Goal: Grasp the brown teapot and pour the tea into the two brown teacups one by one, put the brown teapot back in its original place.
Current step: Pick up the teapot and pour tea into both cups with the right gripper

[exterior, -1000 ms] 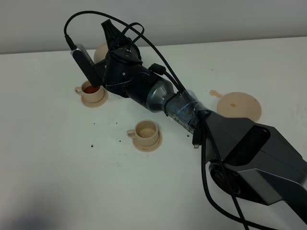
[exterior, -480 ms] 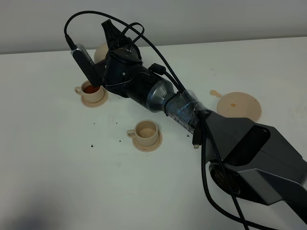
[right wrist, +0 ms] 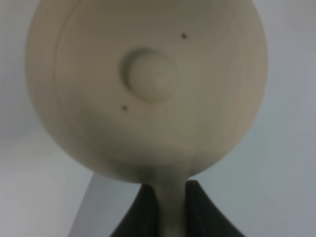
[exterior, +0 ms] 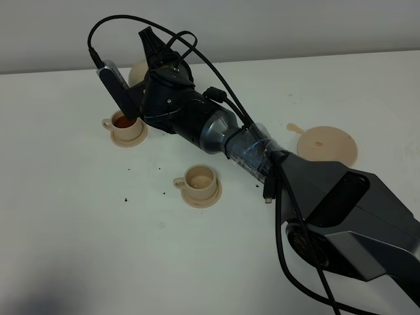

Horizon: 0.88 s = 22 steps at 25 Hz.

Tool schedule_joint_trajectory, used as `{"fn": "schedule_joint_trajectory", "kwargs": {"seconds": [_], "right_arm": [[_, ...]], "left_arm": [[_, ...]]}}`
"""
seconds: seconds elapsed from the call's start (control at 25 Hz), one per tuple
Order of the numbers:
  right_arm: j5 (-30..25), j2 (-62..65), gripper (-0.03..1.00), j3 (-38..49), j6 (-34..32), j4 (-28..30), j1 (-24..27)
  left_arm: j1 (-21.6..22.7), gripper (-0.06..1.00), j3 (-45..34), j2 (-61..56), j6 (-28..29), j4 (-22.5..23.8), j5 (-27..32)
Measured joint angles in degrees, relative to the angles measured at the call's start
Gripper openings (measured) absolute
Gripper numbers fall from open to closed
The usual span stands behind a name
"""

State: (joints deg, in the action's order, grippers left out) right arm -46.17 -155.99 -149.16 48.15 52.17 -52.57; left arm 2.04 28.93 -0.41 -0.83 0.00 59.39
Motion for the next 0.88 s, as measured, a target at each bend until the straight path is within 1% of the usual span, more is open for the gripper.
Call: {"fn": "schedule_joint_trajectory", "kwargs": {"seconds": [0.36, 0.68, 0.88], "right_arm": [[-0.05, 0.0, 0.12, 0.0, -0.24, -0.28, 0.0], [0.08, 0.0, 0.12, 0.0, -4.58, -1.36, 0.0], [-1.07, 0.0, 0.12, 0.0, -6.05, -3.44, 0.0]], "left_arm": [[0.0, 0.38, 0.0, 0.0, 0.0, 0.0, 0.0], [0.0, 0.38, 0.0, 0.0, 0.0, 0.0, 0.0], [0.0, 0.38, 0.0, 0.0, 0.0, 0.0, 0.0]]}}
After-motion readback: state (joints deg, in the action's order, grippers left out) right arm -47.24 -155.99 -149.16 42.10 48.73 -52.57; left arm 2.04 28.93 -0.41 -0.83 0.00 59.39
